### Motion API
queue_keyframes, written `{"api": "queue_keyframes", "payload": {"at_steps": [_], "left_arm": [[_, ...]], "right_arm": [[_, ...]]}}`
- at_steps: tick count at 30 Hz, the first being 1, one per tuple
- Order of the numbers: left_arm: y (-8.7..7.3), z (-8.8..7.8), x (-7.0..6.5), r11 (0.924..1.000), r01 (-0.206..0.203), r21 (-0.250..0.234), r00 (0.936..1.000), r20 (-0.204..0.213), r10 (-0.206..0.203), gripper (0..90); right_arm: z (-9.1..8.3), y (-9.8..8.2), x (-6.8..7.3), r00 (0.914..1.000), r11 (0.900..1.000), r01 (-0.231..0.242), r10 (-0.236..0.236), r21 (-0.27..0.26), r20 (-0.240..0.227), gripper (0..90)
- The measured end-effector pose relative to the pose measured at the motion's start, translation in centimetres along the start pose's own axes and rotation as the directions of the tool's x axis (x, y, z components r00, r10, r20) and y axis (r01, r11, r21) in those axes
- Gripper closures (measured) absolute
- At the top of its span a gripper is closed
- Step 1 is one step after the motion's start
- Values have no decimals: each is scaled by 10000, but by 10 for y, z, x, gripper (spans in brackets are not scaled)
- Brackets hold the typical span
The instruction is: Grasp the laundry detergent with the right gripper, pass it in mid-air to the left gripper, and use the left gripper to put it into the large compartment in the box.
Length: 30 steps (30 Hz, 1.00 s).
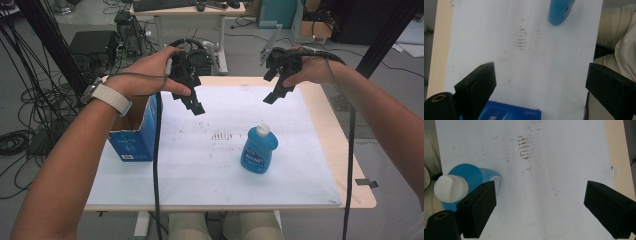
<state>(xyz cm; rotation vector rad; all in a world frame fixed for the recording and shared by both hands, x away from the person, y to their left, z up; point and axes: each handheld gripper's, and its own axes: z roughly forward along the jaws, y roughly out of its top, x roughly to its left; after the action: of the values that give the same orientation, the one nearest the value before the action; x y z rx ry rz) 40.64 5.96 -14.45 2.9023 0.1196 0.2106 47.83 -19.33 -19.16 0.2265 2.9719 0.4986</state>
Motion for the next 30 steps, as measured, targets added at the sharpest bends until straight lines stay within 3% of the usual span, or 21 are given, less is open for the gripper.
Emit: {"api": "queue_keyframes", "payload": {"at_steps": [7,10,11,12,19,28,30], "left_arm": [[0,-2,0,10000,14,-18,10000,12,-14,97],[0,-1,0,9999,111,-44,9999,-24,-111,97],[0,-2,-1,9999,132,-90,9999,-38,-132,97],[0,-3,0,9999,-114,116,9999,-83,115,97],[0,-5,-2,9997,-130,212,9999,-72,132,97],[1,-5,-5,9997,-250,78,9995,-185,252,97],[1,-5,-5,9997,-252,51,9995,-193,253,97]], "right_arm": [[-4,2,0,10000,10000,17,-17,-94,39,109],[-7,3,1,9995,9995,-325,325,-7,-33,104],[-8,3,0,9999,9999,-166,166,-6,18,95],[-10,3,0,9999,9999,-110,110,1,82,91],[-23,1,3,9987,9981,-448,458,-426,229,50],[-34,-1,22,9988,9988,-351,362,-337,328,48],[-35,-3,28,9996,9997,-221,222,-116,162,68]]}}
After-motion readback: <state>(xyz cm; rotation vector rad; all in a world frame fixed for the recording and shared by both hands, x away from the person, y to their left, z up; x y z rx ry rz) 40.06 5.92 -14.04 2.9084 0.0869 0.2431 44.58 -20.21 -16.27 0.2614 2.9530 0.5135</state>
